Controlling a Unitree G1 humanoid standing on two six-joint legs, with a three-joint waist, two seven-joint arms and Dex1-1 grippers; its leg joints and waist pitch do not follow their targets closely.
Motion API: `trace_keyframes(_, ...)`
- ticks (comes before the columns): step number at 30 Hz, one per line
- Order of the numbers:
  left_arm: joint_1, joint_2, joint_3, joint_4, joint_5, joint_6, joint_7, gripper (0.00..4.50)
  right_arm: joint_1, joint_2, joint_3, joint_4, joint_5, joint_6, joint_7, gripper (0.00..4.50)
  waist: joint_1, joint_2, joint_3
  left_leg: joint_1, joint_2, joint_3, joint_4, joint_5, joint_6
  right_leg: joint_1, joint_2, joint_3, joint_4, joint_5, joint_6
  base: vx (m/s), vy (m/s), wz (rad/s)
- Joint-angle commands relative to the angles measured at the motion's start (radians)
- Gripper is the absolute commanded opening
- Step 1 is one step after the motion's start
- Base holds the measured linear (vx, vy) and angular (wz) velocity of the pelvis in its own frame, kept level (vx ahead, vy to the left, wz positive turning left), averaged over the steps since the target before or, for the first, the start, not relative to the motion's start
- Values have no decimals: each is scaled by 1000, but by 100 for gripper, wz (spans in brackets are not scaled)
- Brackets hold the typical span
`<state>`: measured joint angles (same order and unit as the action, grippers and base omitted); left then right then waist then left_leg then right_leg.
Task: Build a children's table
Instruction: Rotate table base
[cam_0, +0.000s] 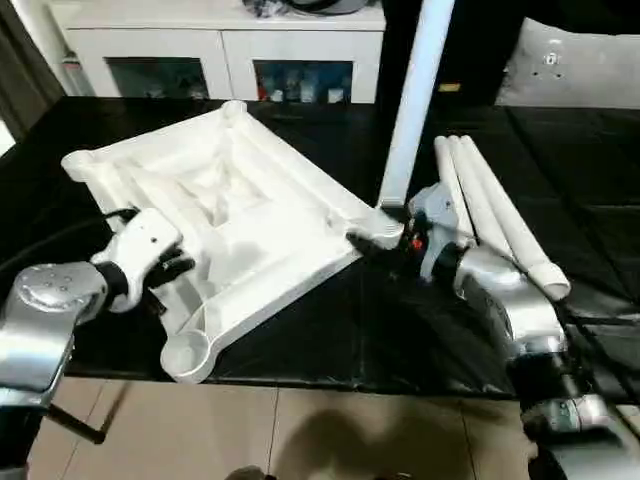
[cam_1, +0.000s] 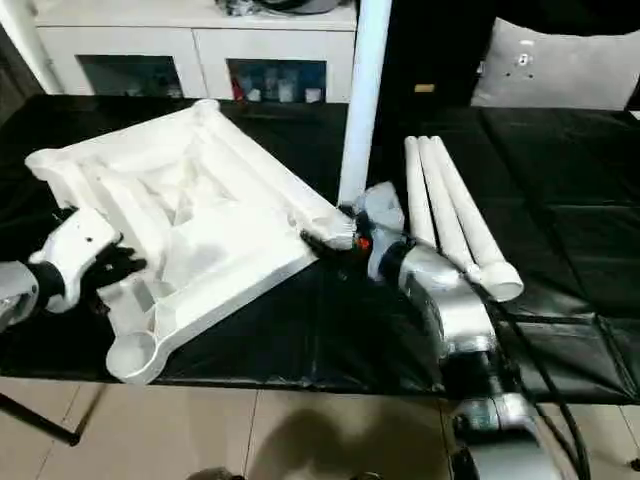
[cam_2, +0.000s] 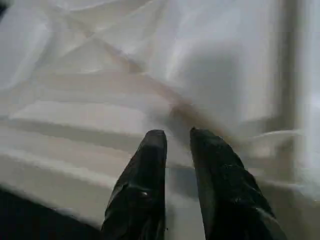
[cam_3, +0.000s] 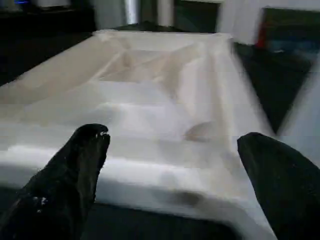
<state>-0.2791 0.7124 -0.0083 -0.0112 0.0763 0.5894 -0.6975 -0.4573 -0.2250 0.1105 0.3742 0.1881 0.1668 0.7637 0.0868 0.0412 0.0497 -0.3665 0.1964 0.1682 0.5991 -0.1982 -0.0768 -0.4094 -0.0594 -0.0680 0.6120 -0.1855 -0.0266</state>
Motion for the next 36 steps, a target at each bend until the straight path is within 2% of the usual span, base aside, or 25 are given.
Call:
trace_keyframes(1,-11,33,-31,41,58,-2,28,80,29,4,54,-38,-25,0,-1,450,1,3,-64,2,23,-10,-68,-115,51,58,-69,45,-63,-143,-179,0,0,0)
trace_keyframes(4,-11,37,-37,44,64,-4,29,70,33,4,60,-41,-30,1,-5,450,-1,4,-65,7,26,-10,-69,-138,37,53,-71,48,-66,-174,-185,0,0,0)
trace_keyframes(5,-13,44,-52,51,70,4,29,60,42,-2,75,-52,-39,32,-11,450,1,8,-61,8,27,-11,-71,-158,29,51,-69,48,-67,-192,-187,0,0,0)
trace_keyframes(8,-6,63,-91,61,87,27,7,44,68,-20,104,-99,-48,112,3,450,4,8,-61,11,27,-11,-73,-175,25,50,-69,49,-67,-202,-176,0,0,0)
trace_keyframes(9,-3,66,-101,62,90,27,-3,28,73,-18,105,-106,-52,114,3,450,4,18,-62,11,26,-12,-72,-175,22,49,-70,50,-66,-199,-175,0,0,0)
trace_keyframes(10,-2,64,-110,63,86,27,-17,28,80,-14,109,-110,-60,117,-7,450,3,15,-63,10,26,-11,-72,-174,20,50,-70,50,-68,-190,-176,0,0,0)
trace_keyframes(11,-1,62,-115,64,82,26,-27,8,83,-11,113,-113,-65,119,-14,450,3,11,-65,10,26,-12,-71,-166,17,52,-70,49,-65,-170,-183,0,0,0)
trace_keyframes(15,30,80,-185,-3,31,3,-171,3,62,19,144,-38,-129,121,-93,450,1,11,-64,8,26,-13,-73,-168,5,51,-73,50,-63,-167,-200,0,0,0)
trace_keyframes(16,40,91,-211,-22,17,-20,-213,3,53,25,153,-23,-140,135,-110,450,1,6,-64,6,26,-14,-74,-160,6,53,-76,51,-61,-163,-206,0,0,0)
trace_keyframes(18,47,96,-240,-42,-3,-42,-257,3,36,35,160,6,-152,142,-134,450,-1,8,-63,11,28,-11,-74,-174,4,49,-73,52,-62,-166,-206,0,0,0)
trace_keyframes(19,49,94,-249,-49,-10,-46,-273,3,28,42,161,20,-161,140,-144,450,-2,9,-62,9,26,-11,-75,-178,2,50,-73,51,-63,-170,-205,0,0,0)
trace_keyframes(22,51,73,-289,-83,-64,-40,-355,3,-24,83,142,114,-174,123,-211,450,-3,10,-63,12,26,-10,-74,-178,-7,49,-74,52,-61,-170,-208,0,0,0)
trace_keyframes(25,40,47,-329,-95,-81,-38,-400,3,-73,117,116,203,-178,88,-272,450,-11,11,-63,9,25,-11,-75,-173,-24,54,-73,52,-57,-140,-214,0,0,0)
trace_keyframes(29,5,-29,-361,-77,-108,-57,-419,3,-125,142,93,278,-186,53,-337,450,-21,10,-65,9,21,-8,-70,-157,-16,59,-74,52,-58,-129,-219,0,0,0)
trace_keyframes(33,-67,-169,-373,-3,-114,-107,-349,3,-162,145,65,328,-186,37,-386,450,-26,3,-66,5,21,-6,-68,-142,-7,63,-73,52,-60,-127,-215,0,0,0)
trace_keyframes(35,-85,-193,-378,33,-92,-139,-318,3,-166,143,62,334,-189,33,-392,450,-26,1,-67,2,20,-6,-67,-130,-1,66,-72,51,-58,-116,-212,0,0,0)
trace_keyframes(36,-116,-236,-383,102,-55,-194,-260,3,-174,139,52,350,-194,21,-402,450,-27,0,-69,0,18,-6,-65,-117,6,68,-72,51,-58,-103,-210,0,0,0)
